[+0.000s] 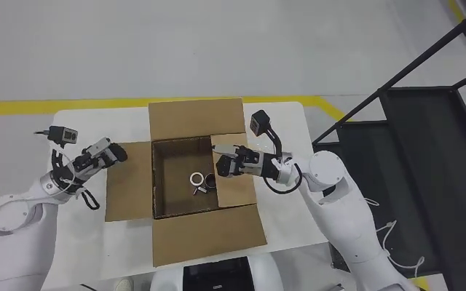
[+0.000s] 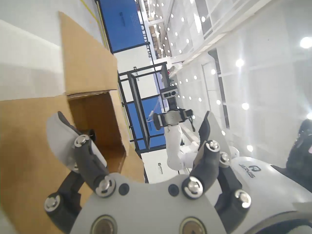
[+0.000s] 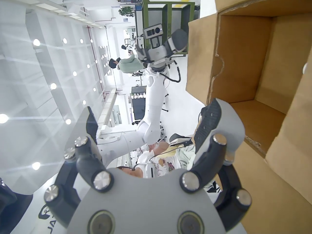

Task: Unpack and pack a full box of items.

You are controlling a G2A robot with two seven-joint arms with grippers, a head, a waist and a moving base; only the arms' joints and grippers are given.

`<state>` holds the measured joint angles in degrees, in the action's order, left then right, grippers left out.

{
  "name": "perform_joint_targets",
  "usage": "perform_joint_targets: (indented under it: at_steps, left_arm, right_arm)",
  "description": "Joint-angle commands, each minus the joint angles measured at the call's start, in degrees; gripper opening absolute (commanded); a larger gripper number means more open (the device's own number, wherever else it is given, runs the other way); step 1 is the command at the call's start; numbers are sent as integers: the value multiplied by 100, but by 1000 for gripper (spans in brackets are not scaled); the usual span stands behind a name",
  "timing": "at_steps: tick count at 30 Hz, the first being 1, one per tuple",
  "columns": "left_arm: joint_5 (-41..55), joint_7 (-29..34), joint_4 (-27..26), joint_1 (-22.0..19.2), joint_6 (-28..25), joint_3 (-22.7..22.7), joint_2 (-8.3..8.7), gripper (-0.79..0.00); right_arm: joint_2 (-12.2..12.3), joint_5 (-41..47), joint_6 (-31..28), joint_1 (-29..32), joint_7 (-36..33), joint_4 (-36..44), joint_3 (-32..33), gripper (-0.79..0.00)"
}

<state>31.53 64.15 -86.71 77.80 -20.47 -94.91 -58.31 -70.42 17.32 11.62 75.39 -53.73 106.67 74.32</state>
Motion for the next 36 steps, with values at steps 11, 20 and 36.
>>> perform_joint_targets:
  at_steps: [11, 20, 36]
  left_arm:
    - [-362, 726, -824, -1034, 710, 1379, -57, 0]
    - [-1163, 183, -100, -2037, 665, 3331, -391, 0]
    - [-2022, -1112, 1722, -2974, 165, 4647, -888, 0]
  right_arm:
    - [162, 72, -64, 571, 134, 57, 795, 0]
    - [262, 142, -127, 920, 131, 65, 1283, 0]
    - [364, 383, -287, 1310, 193, 163, 1618, 0]
